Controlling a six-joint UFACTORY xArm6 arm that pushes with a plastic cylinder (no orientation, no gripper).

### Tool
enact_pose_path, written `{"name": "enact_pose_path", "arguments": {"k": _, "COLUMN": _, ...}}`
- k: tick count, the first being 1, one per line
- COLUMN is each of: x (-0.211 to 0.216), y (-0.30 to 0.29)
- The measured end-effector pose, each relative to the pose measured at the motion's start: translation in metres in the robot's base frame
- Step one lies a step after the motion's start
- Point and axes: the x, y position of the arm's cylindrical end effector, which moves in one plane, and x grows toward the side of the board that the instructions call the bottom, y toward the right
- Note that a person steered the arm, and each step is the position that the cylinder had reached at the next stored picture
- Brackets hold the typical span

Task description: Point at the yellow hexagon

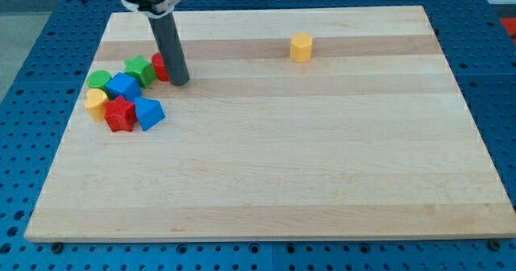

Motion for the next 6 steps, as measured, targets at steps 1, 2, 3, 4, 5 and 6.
{"name": "enact_pose_path", "arguments": {"k": 1, "x": -0.012, "y": 0.057}}
{"name": "enact_pose_path", "arguments": {"k": 2, "x": -0.036, "y": 0.118}}
{"name": "enact_pose_path", "arguments": {"k": 3, "x": -0.066, "y": 0.156}}
{"name": "enact_pose_path", "arguments": {"k": 4, "x": -0.088, "y": 0.163}}
{"name": "enact_pose_path", "arguments": {"k": 5, "x": -0.115, "y": 0.163}}
{"name": "enact_pose_path", "arguments": {"k": 6, "x": -0.146, "y": 0.183}}
